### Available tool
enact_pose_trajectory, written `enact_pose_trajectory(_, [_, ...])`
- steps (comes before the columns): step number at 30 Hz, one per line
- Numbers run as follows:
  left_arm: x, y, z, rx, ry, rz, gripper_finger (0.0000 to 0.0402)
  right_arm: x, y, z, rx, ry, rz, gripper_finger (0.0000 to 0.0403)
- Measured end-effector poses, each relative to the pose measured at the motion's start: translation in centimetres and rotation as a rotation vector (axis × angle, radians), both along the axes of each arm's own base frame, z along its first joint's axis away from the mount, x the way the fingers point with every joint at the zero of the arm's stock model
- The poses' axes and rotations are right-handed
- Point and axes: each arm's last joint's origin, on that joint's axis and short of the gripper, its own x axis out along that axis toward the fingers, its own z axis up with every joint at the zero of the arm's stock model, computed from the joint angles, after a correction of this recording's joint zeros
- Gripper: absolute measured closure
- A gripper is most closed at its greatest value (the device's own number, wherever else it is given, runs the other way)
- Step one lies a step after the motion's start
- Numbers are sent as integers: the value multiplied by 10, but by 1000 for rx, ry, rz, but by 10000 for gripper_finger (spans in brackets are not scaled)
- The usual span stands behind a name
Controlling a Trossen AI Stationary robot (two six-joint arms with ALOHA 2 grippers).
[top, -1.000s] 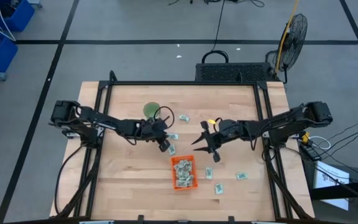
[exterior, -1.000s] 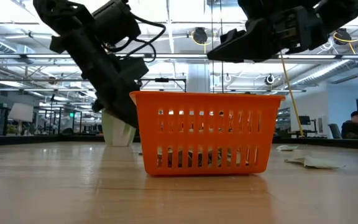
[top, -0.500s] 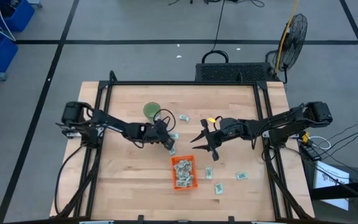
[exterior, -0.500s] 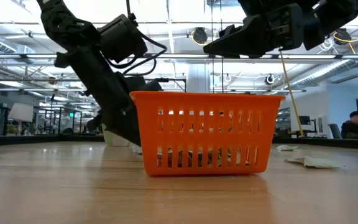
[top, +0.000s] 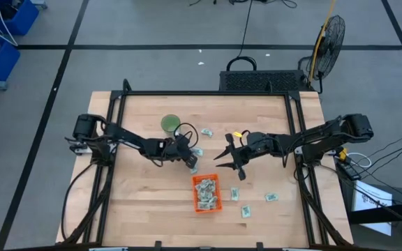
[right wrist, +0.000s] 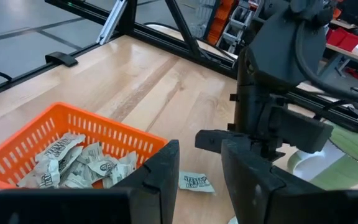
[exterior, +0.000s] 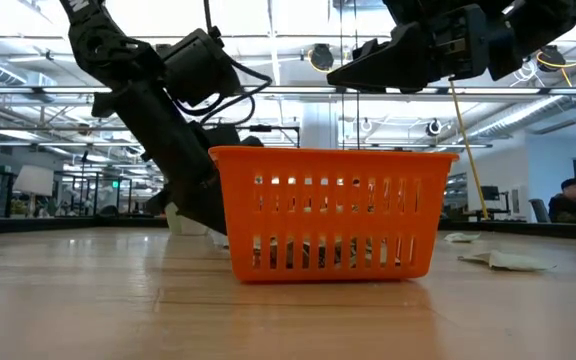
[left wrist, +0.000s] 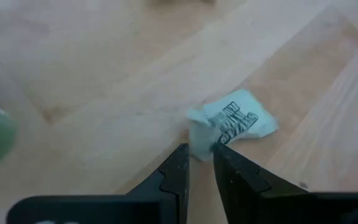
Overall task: Pick and place Stevia / Truvia into bins
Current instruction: Put the stevia packet into the orange basket
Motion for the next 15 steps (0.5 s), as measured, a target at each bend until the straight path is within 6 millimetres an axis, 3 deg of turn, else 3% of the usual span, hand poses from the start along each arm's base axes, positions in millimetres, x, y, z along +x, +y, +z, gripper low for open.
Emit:
enact_pose_trajectory(6, [0, 5, 0, 29, 17, -28, 393, 0, 0, -1, 4, 6, -1, 289])
enact_pose_trajectory(15, [1, 2, 0, 11, 11, -58, 397, -1, -1, -3, 23, 43, -40, 289])
